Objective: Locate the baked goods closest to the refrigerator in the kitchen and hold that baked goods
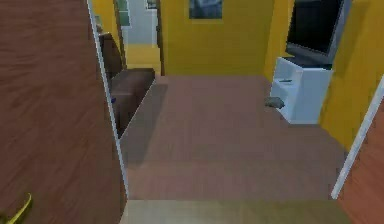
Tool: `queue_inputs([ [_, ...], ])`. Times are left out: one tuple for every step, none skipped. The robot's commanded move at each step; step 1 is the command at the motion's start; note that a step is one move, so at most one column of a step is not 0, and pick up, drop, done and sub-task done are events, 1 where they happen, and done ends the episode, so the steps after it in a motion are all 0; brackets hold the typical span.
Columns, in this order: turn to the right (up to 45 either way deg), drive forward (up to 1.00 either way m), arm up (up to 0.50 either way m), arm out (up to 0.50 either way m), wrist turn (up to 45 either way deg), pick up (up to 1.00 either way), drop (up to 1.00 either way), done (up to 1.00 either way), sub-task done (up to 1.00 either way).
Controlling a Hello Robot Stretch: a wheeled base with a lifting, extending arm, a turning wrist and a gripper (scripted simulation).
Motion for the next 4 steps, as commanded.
queue_inputs([
  [0.0, 1.00, 0.00, 0.00, 0.0, 0.00, 0.00, 0.00, 0.00],
  [0.0, 1.00, 0.00, 0.00, 0.0, 0.00, 0.00, 0.00, 0.00],
  [0.0, 1.00, 0.00, 0.00, 0.0, 0.00, 0.00, 0.00, 0.00],
  [0.0, 1.00, 0.00, 0.00, 0.0, 0.00, 0.00, 0.00, 0.00],
])
